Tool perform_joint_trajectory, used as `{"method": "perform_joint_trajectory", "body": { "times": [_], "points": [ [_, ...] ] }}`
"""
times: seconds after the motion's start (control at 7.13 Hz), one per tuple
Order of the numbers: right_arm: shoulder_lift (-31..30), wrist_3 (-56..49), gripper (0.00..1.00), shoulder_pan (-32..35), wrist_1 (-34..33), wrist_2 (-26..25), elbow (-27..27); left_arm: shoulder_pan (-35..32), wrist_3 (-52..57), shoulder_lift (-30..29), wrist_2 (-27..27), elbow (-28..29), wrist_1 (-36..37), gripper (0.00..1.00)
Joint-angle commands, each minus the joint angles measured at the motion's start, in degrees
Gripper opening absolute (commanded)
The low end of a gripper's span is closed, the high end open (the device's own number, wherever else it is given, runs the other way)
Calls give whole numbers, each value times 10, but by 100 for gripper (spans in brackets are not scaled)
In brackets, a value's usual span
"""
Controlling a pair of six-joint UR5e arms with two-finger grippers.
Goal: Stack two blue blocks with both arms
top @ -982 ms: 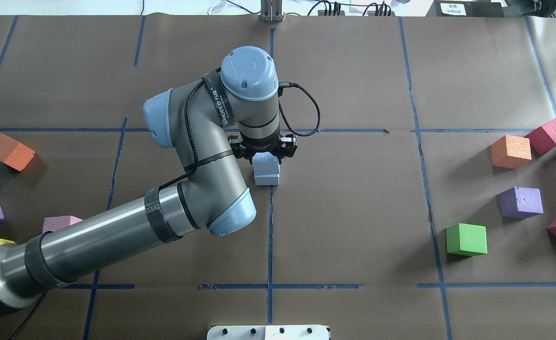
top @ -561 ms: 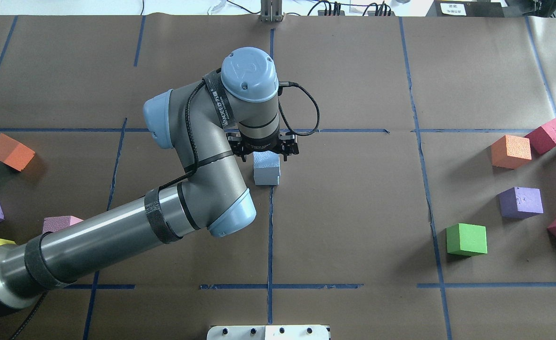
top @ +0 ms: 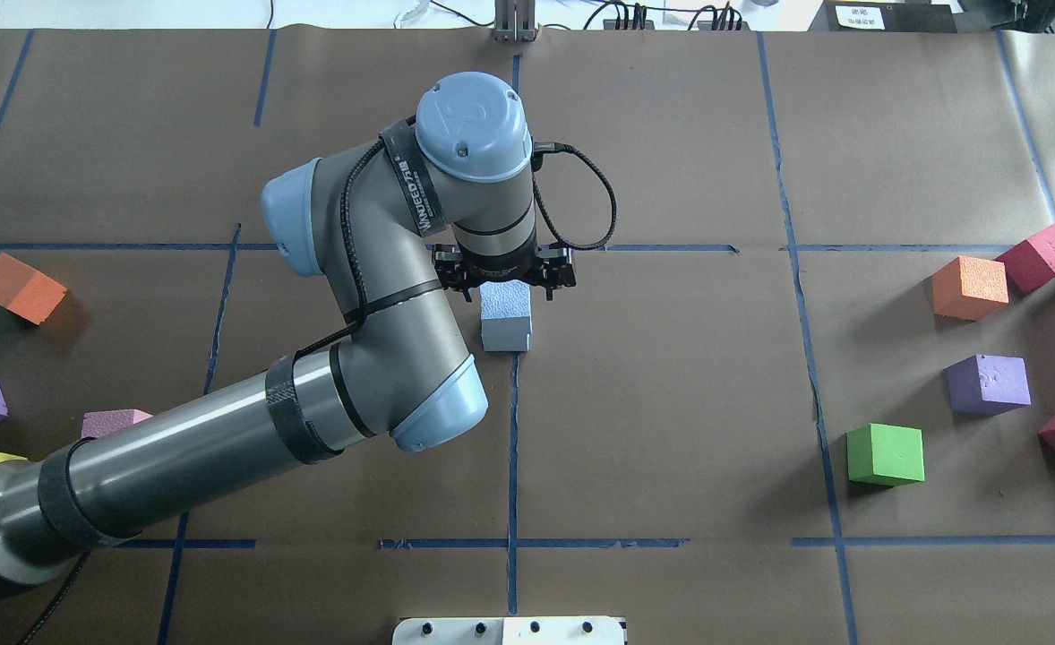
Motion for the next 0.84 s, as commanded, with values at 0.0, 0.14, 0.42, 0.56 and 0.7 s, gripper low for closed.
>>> {"method": "perform_joint_trajectory", "body": {
  "times": [0.0, 0.14, 0.42, 0.56, 0.7],
  "points": [
    [-1, -3, 100, 1, 2, 9, -25, -45, 6, 12, -48, -68, 74, 100],
    [-1, -2, 100, 9, 2, 15, -25, -68, 65, 39, -61, -110, 112, 100],
    [8, 0, 100, 20, 2, 15, -23, -152, 199, 142, -81, -191, 148, 100],
    [9, 0, 100, 20, 2, 15, -21, -196, 284, 205, -95, -219, 148, 100],
    [9, 0, 100, 23, 2, 15, -20, -258, 403, 254, -100, -223, 148, 100]
  ]
}}
